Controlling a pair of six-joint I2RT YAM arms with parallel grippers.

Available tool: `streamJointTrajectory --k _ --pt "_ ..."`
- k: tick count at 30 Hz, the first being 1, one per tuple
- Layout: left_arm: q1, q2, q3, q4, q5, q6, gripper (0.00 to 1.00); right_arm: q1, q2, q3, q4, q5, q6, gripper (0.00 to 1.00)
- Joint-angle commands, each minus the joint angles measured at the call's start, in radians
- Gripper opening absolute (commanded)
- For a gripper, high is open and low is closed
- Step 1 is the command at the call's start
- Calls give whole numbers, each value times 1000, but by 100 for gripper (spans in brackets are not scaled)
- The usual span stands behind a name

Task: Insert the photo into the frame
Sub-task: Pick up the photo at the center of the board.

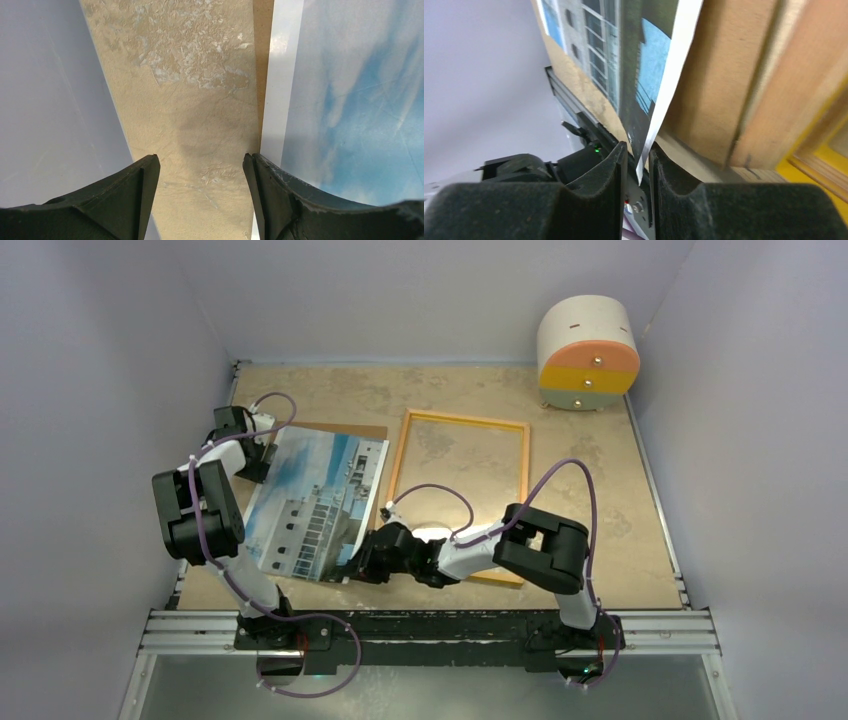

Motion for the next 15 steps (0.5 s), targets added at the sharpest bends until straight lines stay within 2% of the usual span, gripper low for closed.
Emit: streamJointTrajectory --k 1,6,10,15 --pt "-2 -43 -12 -11 8 23 68 -5 -10 -6 148 5 -3 24" --pt "-2 -44 -5 -19 4 25 67 -7 -1 0 171 -6 -2 22" --pt "-2 -49 -2 -23 7 27 67 -13 27 34 111 -7 -2 30" --pt "-2 -52 -6 -22 6 30 67 -16 45 50 68 -7 8 28"
